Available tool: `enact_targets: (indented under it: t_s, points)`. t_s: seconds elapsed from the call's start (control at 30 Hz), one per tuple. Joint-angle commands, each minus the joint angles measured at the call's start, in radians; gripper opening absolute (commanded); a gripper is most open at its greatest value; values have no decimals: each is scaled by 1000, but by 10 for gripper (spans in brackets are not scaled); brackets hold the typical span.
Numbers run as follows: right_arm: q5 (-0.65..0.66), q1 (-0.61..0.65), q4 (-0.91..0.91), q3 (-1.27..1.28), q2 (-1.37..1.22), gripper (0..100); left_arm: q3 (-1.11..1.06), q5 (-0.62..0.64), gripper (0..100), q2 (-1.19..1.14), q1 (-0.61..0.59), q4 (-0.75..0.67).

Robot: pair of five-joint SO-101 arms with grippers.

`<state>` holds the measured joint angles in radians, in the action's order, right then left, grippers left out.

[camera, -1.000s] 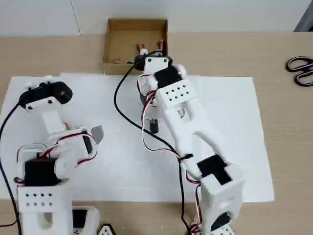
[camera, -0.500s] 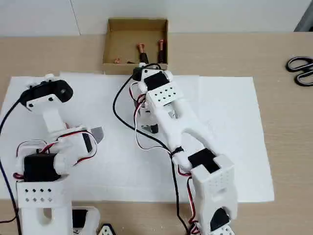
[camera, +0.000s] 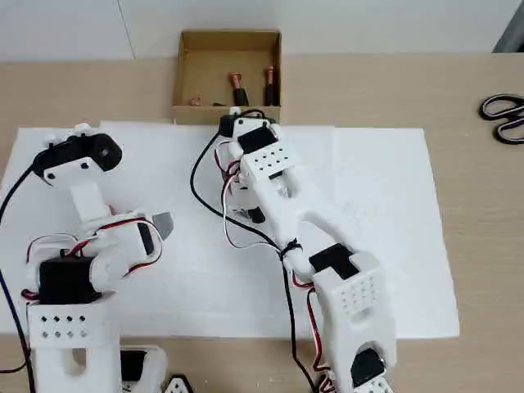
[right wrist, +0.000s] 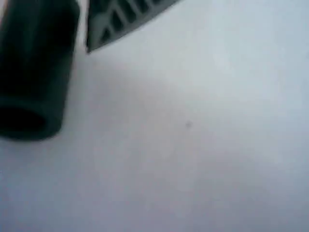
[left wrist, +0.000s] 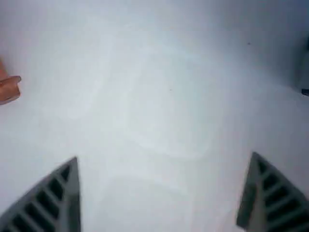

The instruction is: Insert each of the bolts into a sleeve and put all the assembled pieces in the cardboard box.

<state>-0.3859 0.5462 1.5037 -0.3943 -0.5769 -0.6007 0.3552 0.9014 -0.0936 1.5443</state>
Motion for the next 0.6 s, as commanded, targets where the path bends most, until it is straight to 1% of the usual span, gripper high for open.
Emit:
enact_targets:
  t_s: [0.0,0.1,0.3,0.57]
  points:
    - [-8,5,-28,-11,-12,255,42,-9,221,2,-3,3]
    - [-8,5,-56,-11,-38,217,42,-9,221,2,-3,3]
    - [-2,-2,-102,-11,-54,56,42,-9,221,2,-3,5]
    - [0,-18,-91,-11,-47,48,41,-9,221,2,-3,43]
